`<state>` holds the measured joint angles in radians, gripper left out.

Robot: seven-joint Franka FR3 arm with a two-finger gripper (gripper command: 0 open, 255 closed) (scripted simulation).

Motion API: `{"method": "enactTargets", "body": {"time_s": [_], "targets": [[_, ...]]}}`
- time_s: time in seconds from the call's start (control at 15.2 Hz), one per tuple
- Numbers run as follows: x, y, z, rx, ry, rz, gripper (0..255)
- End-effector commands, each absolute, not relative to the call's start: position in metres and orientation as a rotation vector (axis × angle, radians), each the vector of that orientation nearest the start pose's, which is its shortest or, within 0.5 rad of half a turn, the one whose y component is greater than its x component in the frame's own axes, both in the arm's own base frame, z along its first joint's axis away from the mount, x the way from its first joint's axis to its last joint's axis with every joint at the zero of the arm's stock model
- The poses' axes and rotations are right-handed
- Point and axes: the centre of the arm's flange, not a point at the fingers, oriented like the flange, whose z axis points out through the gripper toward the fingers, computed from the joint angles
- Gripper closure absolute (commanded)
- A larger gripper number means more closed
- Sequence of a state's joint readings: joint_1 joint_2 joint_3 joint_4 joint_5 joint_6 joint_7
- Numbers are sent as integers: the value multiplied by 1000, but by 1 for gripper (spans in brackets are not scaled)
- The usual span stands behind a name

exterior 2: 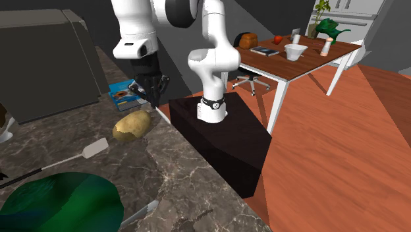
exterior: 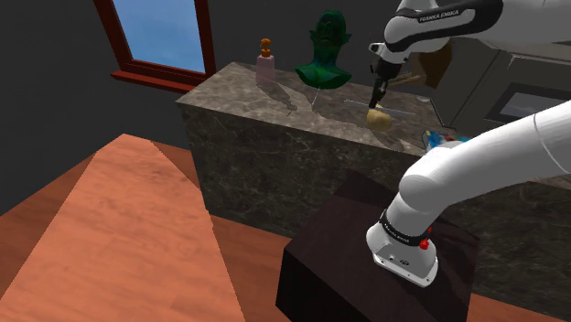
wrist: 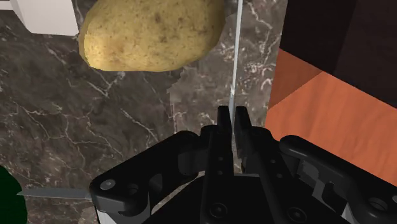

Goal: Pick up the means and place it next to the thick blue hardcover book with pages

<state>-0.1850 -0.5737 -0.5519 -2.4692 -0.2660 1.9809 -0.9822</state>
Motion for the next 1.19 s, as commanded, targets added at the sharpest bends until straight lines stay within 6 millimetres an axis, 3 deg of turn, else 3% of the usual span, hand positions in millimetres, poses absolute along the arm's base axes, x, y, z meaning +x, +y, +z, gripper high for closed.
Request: {"method": "enactTargets", "body": {"time_s": [0.0, 0.4, 1.12], "targets": [[253, -289, 463, -3063, -656, -81, 255], [171, -297, 463, -3063, -656, -81, 255], [171, -297, 405, -3063, -656, -81, 255]]}}
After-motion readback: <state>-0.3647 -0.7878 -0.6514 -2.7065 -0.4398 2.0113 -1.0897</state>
